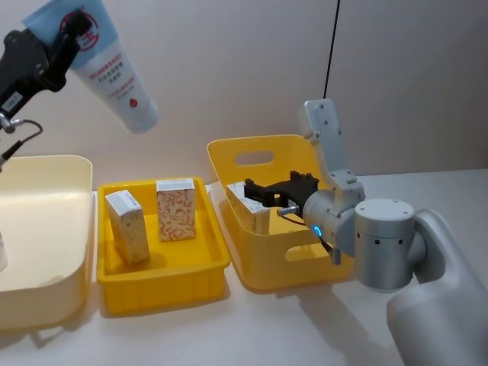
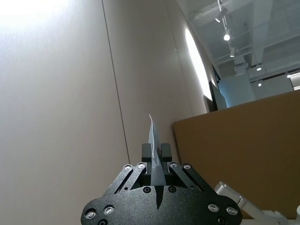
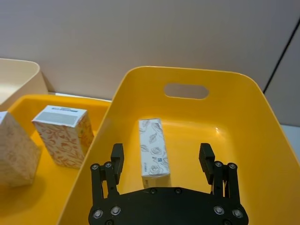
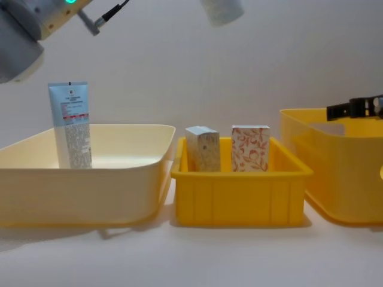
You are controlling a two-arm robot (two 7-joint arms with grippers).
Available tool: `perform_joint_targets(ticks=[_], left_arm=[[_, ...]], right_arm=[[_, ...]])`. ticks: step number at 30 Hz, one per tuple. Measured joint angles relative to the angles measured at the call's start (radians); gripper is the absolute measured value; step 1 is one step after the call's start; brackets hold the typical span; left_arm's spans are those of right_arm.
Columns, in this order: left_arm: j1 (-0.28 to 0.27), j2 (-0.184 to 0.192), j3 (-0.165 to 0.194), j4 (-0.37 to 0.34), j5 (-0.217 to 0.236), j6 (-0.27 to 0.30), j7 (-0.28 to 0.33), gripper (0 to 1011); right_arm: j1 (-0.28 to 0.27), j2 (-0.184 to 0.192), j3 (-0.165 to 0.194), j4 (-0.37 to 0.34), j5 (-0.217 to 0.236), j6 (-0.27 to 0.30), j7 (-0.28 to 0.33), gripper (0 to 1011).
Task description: Bimanual collaborative sorting of washing and personal care products
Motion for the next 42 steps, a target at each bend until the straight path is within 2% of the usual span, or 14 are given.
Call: perform_joint_targets(ticks=[7, 23, 31, 42], left_arm=[[-0.007, -0.002, 0.002, 0.005, -0.010, 0.001, -0.012, 119], [0.022, 0.042, 0.062, -0.059, 0.052, 0.110, 0.116, 119], [0.027, 0.052, 0.078, -0.069, 0.069, 0.137, 0.150, 119], [0.030, 0.058, 0.089, -0.077, 0.082, 0.156, 0.173, 119]], right_arm=[[0.002, 0.020, -0.028, -0.002, -0.006, -0.037, 0.052, 1001], [0.007, 0.081, -0.112, -0.047, -0.006, -0.147, 0.209, 1001], [0.020, 0.123, -0.160, -0.073, 0.004, -0.195, 0.304, 1001], [0.050, 0.175, -0.220, -0.095, 0.022, -0.233, 0.437, 1001]])
